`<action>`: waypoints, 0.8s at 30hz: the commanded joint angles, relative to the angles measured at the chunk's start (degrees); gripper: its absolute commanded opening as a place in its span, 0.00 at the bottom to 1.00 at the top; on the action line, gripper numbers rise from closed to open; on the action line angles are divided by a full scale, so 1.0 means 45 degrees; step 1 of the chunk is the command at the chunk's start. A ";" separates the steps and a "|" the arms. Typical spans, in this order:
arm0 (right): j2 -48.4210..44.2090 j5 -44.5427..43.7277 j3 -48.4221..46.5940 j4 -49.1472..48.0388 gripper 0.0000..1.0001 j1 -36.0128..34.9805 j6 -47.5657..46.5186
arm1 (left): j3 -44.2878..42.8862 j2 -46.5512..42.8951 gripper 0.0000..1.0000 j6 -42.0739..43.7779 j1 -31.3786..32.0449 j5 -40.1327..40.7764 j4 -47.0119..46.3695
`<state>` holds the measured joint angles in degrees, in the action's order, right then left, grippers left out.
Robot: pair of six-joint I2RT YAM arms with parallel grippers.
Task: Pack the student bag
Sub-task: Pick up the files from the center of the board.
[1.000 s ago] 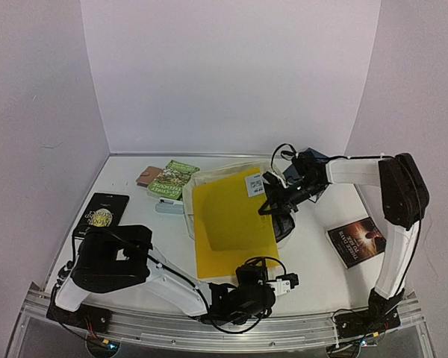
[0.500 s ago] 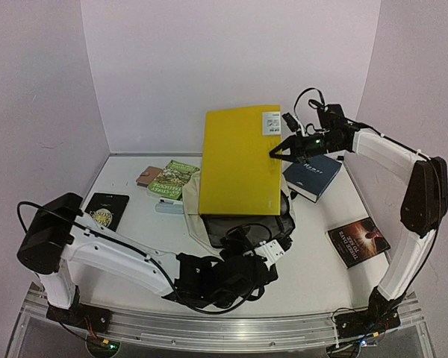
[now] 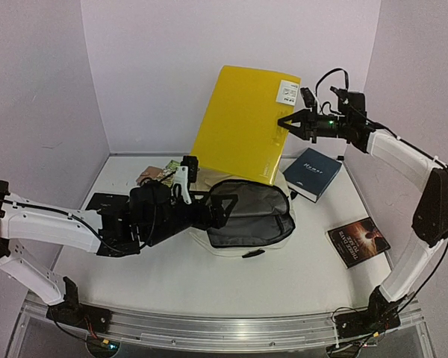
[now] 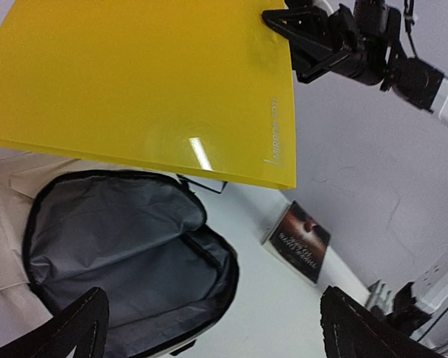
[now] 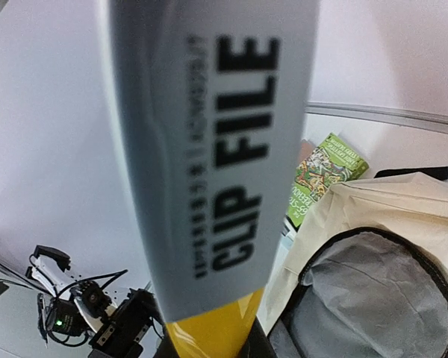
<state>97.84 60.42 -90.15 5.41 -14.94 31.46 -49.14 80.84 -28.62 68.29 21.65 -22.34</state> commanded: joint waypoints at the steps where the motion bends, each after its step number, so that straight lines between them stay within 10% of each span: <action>1: -0.1001 0.0838 0.0725 -0.2844 0.00 -0.0058 0.1712 | 0.1187 -0.0524 0.97 -0.2782 -0.0901 -0.2555 -0.3394; 24: -0.1747 0.2179 0.3888 -0.7113 0.00 -0.0782 0.4798 | 0.1280 0.1110 0.65 -0.5215 -0.2128 -0.3911 -0.7341</action>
<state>92.24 68.16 -73.42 -20.13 -16.93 51.61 -42.61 85.69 -51.55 58.85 4.83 -50.20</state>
